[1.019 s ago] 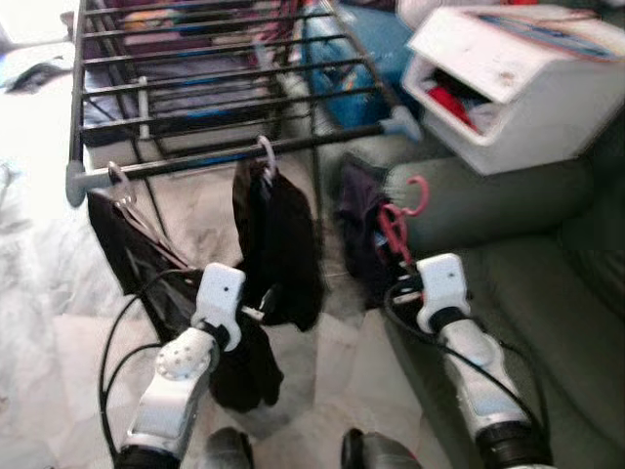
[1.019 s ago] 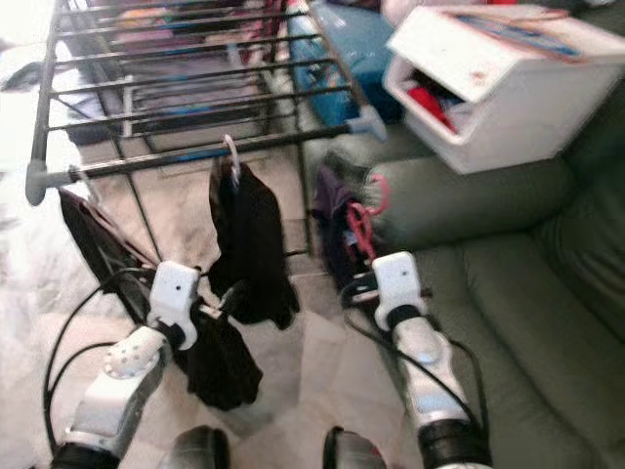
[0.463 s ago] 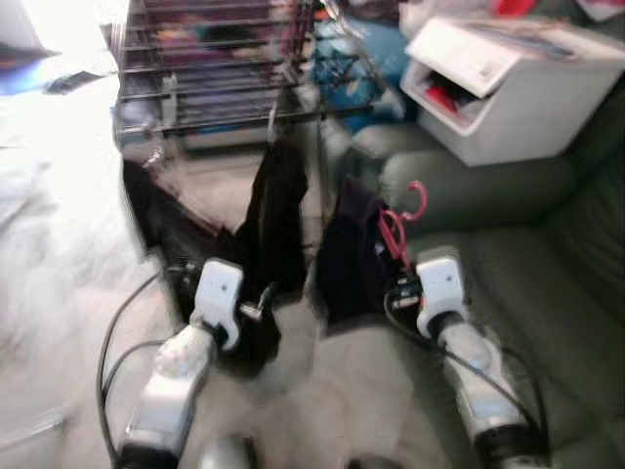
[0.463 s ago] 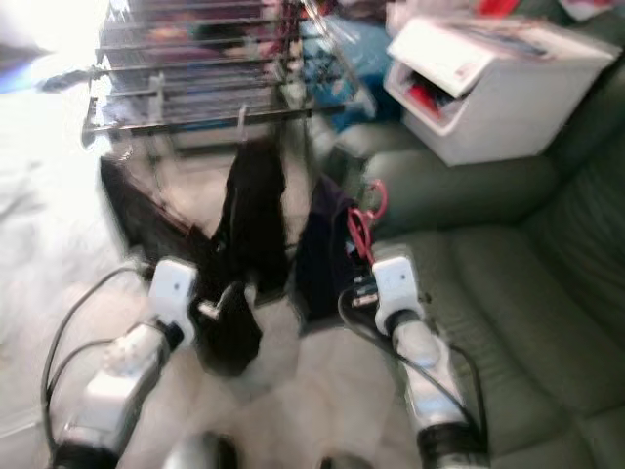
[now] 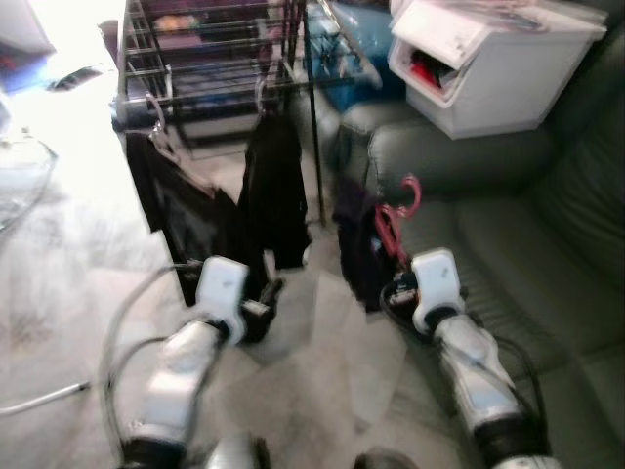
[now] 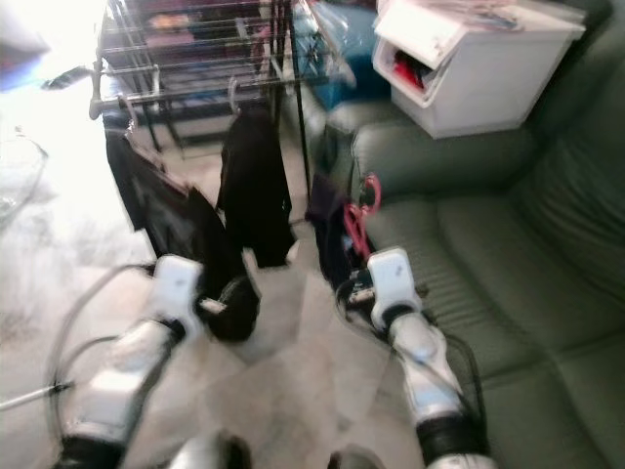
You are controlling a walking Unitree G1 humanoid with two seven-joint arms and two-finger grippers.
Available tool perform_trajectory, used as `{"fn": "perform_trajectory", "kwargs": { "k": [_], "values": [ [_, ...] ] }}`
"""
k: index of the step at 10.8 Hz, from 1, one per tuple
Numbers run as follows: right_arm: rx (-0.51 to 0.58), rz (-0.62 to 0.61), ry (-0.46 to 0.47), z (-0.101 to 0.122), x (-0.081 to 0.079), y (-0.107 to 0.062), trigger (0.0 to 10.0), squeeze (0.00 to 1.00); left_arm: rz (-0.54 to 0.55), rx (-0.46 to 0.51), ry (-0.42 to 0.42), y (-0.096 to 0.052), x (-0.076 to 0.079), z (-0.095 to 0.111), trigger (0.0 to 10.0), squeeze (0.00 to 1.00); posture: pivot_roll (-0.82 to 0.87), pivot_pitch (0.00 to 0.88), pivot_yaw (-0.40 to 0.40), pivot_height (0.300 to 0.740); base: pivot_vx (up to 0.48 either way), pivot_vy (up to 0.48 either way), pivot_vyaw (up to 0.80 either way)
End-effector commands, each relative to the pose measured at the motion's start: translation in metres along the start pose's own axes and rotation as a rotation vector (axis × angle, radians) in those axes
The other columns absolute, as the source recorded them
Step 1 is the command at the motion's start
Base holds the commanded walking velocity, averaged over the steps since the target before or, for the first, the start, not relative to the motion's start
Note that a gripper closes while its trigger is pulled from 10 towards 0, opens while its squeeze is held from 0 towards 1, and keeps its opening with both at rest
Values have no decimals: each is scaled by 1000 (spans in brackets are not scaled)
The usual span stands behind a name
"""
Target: Hang hanger
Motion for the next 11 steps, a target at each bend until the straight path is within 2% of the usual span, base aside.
{"fn": "perform_trajectory", "kwargs": {
  "k": [1,3,4,6,7,8,10,11],
  "values": [
    [51,-22,-5,18,6,7,10000,0,28,42,34,3,-8,17,10000,0,-35,0,-2,740,0,0,0],
    [43,-5,6,16,-1,7,10000,0,40,50,27,1,-8,18,10000,0,-30,0,-8,740,0,0,0],
    [59,36,-49,18,-12,5,10000,0,37,37,32,0,-5,13,10000,0,-33,0,-12,740,0,0,0],
    [47,30,-30,13,-12,2,10000,0,78,47,60,-1,-10,14,10000,0,-30,0,-30,740,0,0,800],
    [35,26,-26,8,-9,-1,10000,0,100,89,125,1,-19,28,10000,0,-25,0,-33,740,0,0,800],
    [37,16,-40,8,-7,-1,10000,0,189,98,93,1,-45,36,10000,0,-25,0,-24,740,0,0,800],
    [62,-41,-22,13,6,-8,10000,0,195,66,126,-8,-55,27,10000,0,-24,0,-6,740,0,0,800],
    [57,-26,-23,5,5,-25,10000,0,187,-1,118,-24,-52,-1,10000,0,-29,0,-2,740,0,0,800]
  ]
}}
Point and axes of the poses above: a point about 5 cm out from each wrist's last joint towards the gripper, its own y axis pointing out of the wrist towards the gripper, its own z axis along the axis of the wrist's last joint, x = y × z, the point moved 6 cm from there along y, pointing out of the wrist towards the gripper, and after that the axes turned 10 degrees about -y, right-handed, at the moved point
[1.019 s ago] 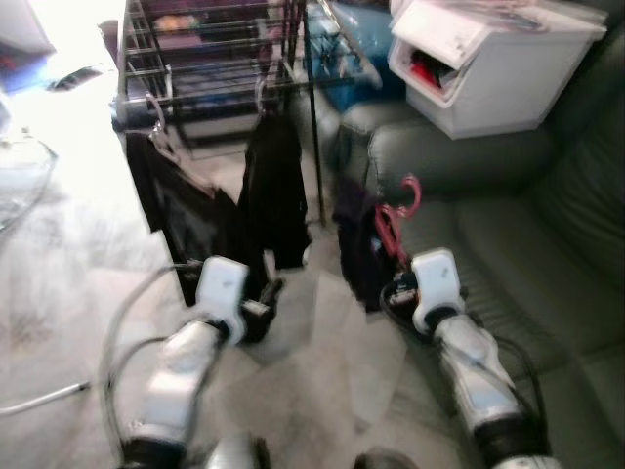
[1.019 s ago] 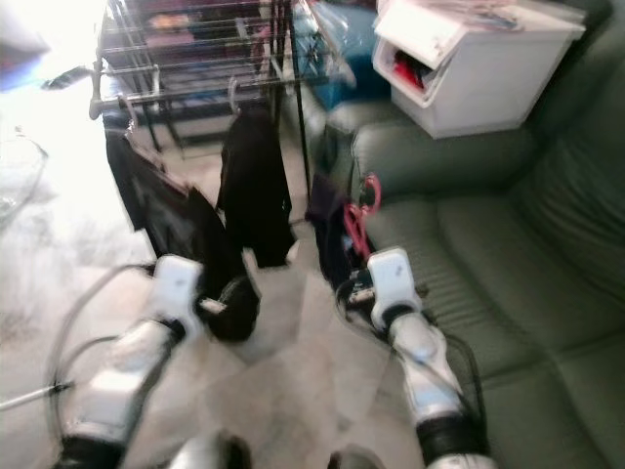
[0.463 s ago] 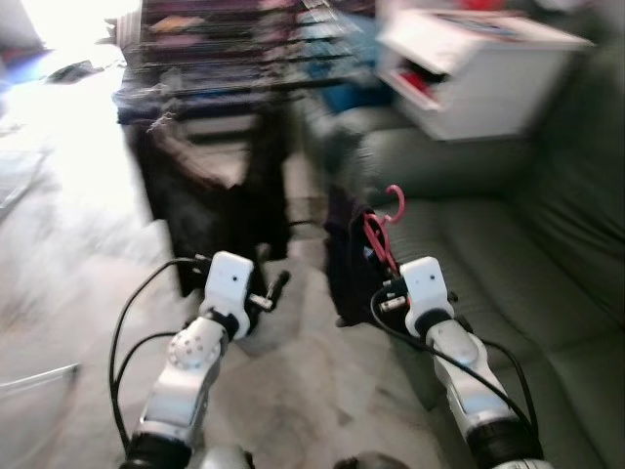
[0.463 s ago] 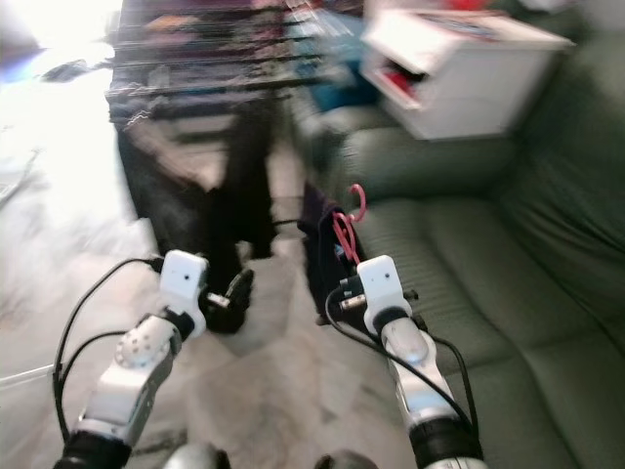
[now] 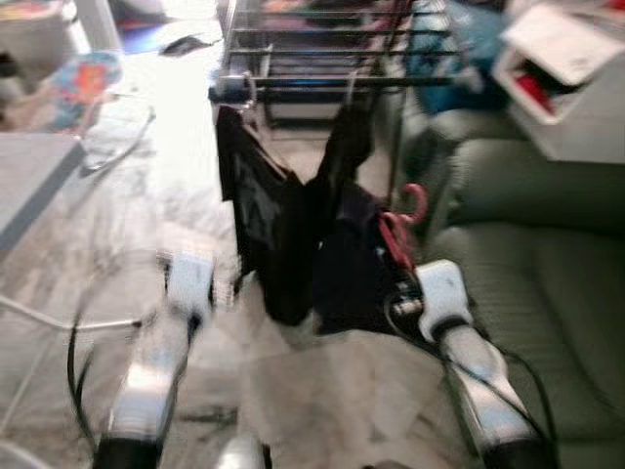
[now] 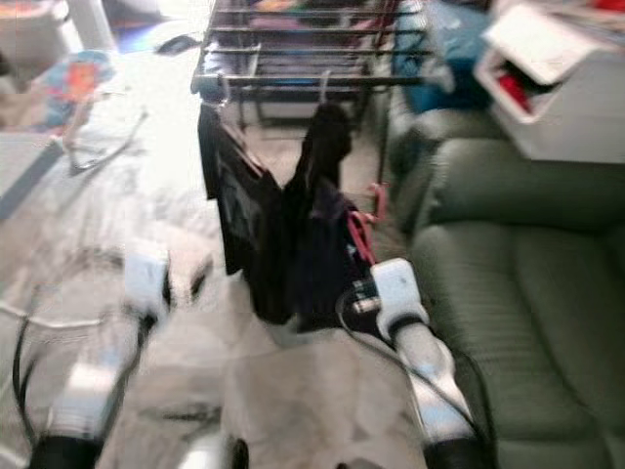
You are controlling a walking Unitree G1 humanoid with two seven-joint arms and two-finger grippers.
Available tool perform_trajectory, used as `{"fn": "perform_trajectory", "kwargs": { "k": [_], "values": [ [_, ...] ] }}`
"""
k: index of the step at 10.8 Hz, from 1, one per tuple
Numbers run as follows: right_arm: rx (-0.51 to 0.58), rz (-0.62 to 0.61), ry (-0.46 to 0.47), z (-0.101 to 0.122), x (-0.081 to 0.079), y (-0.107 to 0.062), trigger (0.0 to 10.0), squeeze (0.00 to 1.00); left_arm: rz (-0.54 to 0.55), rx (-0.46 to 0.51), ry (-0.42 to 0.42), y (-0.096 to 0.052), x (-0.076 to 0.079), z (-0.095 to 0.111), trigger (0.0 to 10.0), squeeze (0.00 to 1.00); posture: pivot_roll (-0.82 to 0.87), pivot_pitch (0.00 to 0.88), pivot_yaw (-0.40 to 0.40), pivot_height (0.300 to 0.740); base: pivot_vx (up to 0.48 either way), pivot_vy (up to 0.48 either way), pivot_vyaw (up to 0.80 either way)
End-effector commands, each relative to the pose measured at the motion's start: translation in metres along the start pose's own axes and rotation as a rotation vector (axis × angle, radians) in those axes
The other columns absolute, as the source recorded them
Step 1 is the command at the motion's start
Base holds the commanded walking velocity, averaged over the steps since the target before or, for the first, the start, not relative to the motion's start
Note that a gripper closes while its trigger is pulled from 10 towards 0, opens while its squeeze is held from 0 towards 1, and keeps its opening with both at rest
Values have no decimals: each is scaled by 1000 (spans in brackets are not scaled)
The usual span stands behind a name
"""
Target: Hang hanger
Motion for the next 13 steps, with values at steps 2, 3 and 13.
{"fn": "perform_trajectory", "kwargs": {
  "k": [2,3,13],
  "values": [
    [3,15,51,-1,2,-10,10000,0,-43,-26,15,-6,13,-11,10000,0,-34,0,0,740,0,0,800],
    [14,42,53,2,-2,-9,10000,0,-60,-20,29,-3,17,-8,10000,0,-36,0,3,740,0,0,800],
    [77,46,36,23,-3,-1,10000,0,-104,30,31,12,28,15,10000,0,-66,0,33,740,0,0,800]
  ]
}}
Point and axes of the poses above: a point about 5 cm out from each wrist's last joint towards the gripper, its own y axis pointing out of the wrist towards the gripper, its own z axis along the axis of the wrist's last joint, x = y × z, the point moved 6 cm from there along y, pointing out of the wrist towards the gripper, and after that the axes turned 10 degrees about -y, right-handed, at the moved point
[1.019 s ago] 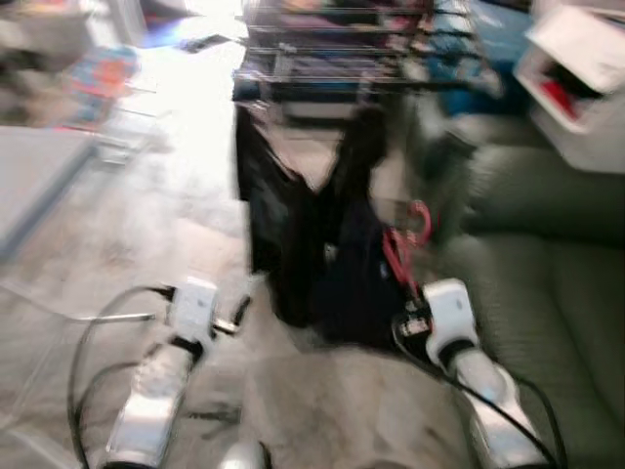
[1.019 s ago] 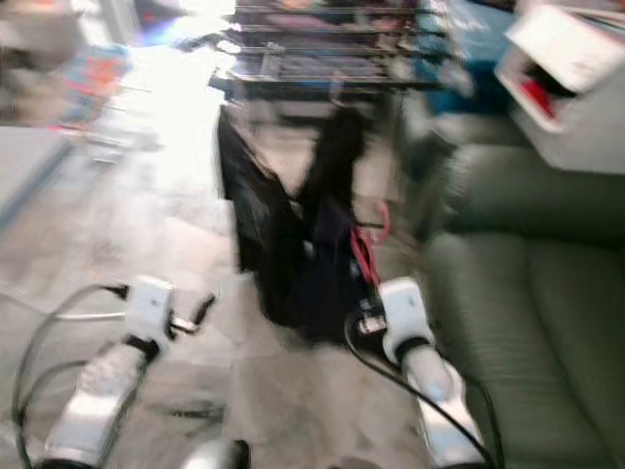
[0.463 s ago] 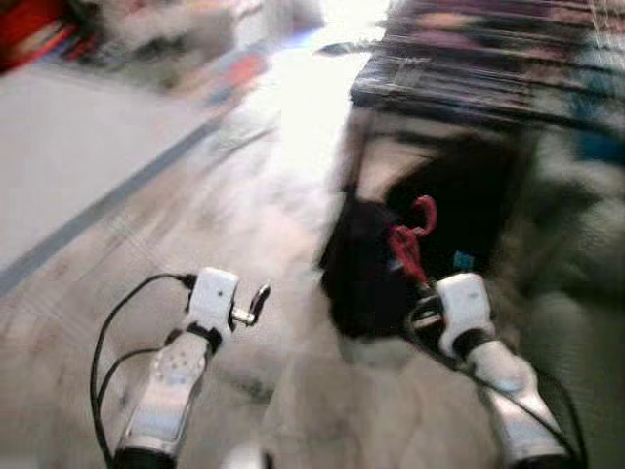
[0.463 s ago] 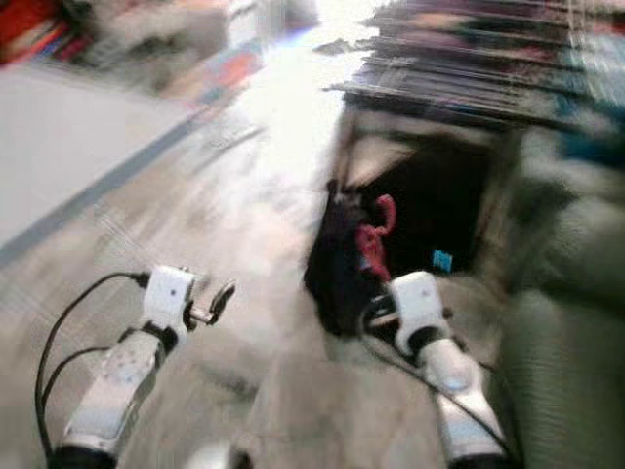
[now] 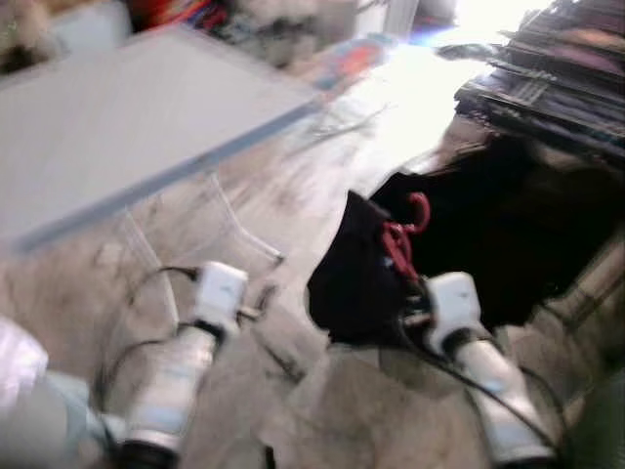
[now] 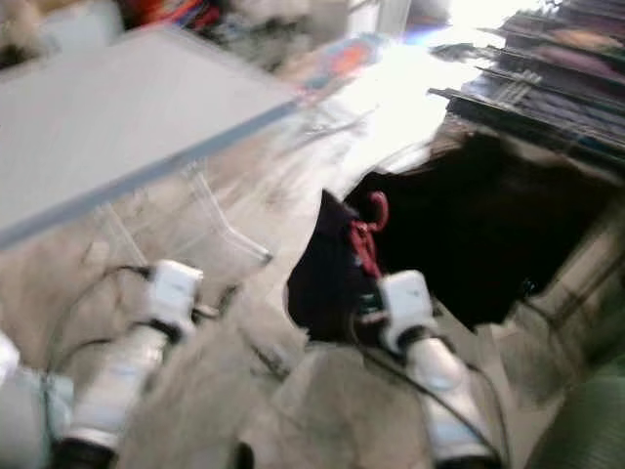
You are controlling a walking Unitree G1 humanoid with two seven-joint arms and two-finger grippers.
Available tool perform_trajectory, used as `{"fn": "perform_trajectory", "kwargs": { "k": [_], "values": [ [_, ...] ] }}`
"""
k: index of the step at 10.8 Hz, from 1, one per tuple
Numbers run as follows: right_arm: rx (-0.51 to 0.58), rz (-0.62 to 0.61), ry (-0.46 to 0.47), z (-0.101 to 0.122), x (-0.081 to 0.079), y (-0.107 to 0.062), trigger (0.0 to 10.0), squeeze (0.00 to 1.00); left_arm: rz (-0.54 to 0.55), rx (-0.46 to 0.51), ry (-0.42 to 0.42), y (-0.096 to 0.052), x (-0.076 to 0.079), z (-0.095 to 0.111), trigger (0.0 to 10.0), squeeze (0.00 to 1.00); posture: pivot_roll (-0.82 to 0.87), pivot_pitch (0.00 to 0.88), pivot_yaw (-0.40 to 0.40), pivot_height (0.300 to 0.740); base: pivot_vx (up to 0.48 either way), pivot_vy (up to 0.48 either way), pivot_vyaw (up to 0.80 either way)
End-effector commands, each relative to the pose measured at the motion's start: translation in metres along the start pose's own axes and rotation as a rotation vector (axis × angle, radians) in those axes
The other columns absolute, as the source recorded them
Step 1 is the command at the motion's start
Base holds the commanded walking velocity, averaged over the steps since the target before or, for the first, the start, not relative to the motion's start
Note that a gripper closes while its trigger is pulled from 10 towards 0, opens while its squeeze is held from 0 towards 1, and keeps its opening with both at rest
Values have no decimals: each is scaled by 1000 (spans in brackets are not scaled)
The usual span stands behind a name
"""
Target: Hang hanger
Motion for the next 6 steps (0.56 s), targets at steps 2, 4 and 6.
{"fn": "perform_trajectory", "kwargs": {
  "k": [2,4,6],
  "values": [
    [50,-9,-14,16,6,6,10000,0,-10,34,-13,4,5,14,10000,0,-48,0,30,740,0,0,800],
    [41,-3,-15,13,5,8,10000,0,1,29,-6,1,1,12,10000,0,-33,0,27,740,0,0,800],
    [47,35,-32,14,-1,11,10000,0,29,30,-4,3,-4,14,10000,0,-25,0,13,740,0,0,800]
  ]
}}
Point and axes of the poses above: a point about 5 cm out from each wrist's last joint towards the gripper, its own y axis pointing out of the wrist towards the gripper, its own z axis along the axis of the wrist's last joint, x = y × z, the point moved 6 cm from there along y, pointing out of the wrist towards the gripper, and after that the axes turned 10 degrees about -y, right-handed, at the moved point
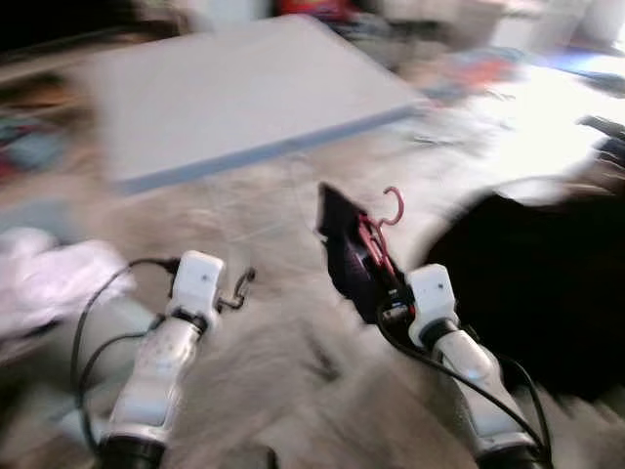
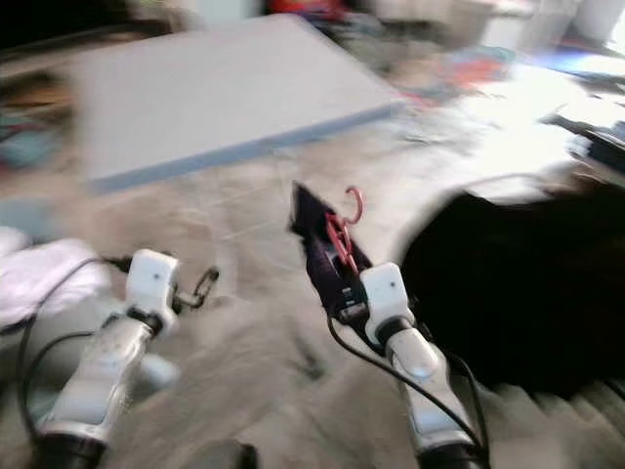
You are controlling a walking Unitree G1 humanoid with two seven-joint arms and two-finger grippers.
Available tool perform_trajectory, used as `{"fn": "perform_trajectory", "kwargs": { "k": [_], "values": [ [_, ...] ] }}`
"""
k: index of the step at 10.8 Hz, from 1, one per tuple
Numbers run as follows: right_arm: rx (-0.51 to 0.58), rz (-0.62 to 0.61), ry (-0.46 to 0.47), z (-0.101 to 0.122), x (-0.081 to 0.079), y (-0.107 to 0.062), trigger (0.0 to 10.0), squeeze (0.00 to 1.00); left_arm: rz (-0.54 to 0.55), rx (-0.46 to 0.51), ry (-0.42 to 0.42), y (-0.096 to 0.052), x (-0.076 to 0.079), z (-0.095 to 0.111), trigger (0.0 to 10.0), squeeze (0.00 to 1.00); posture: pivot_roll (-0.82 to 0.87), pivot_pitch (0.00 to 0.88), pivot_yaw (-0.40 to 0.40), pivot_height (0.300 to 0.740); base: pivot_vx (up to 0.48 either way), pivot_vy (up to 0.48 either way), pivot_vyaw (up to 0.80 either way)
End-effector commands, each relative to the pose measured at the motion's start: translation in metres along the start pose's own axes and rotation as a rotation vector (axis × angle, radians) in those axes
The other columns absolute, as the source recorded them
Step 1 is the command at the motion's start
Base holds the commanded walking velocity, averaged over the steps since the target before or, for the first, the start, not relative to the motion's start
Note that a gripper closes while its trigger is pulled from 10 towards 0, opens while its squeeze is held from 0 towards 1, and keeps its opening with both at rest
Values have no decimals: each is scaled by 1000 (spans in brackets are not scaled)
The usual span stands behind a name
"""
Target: Hang hanger
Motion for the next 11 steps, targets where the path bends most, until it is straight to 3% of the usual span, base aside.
{"fn": "perform_trajectory", "kwargs": {
  "k": [1,3,5,6,11],
  "values": [
    [43,1,-5,12,2,4,10000,0,3,-35,18,-2,1,-8,10000,0,-23,0,4,740,0,0,800],
    [52,65,-10,13,-5,4,10000,0,-2,-64,20,-4,3,-17,10000,0,-22,0,-3,740,0,0,800],
    [145,200,-72,38,-23,1,10000,0,-3,-66,16,0,6,-16,10000,0,-28,0,-6,740,0,0,0],
    [198,255,-102,53,-32,-1,10000,0,17,-60,-31,2,4,-12,10000,0,-29,0,-4,740,0,0,0],
    [218,296,-51,60,-35,-6,10000,0,17,-63,-9,8,4,-10,10000,0,-37,0,6,740,0,0,0]
  ]
}}
Point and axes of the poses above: a point about 5 cm out from each wrist's last joint towards the gripper, its own y axis pointing out of the wrist towards the gripper, its own z axis along the axis of the wrist's last joint, x = y × z, the point moved 6 cm from there along y, pointing out of the wrist towards the gripper, and after that the axes turned 10 degrees about -y, right-handed, at the moved point
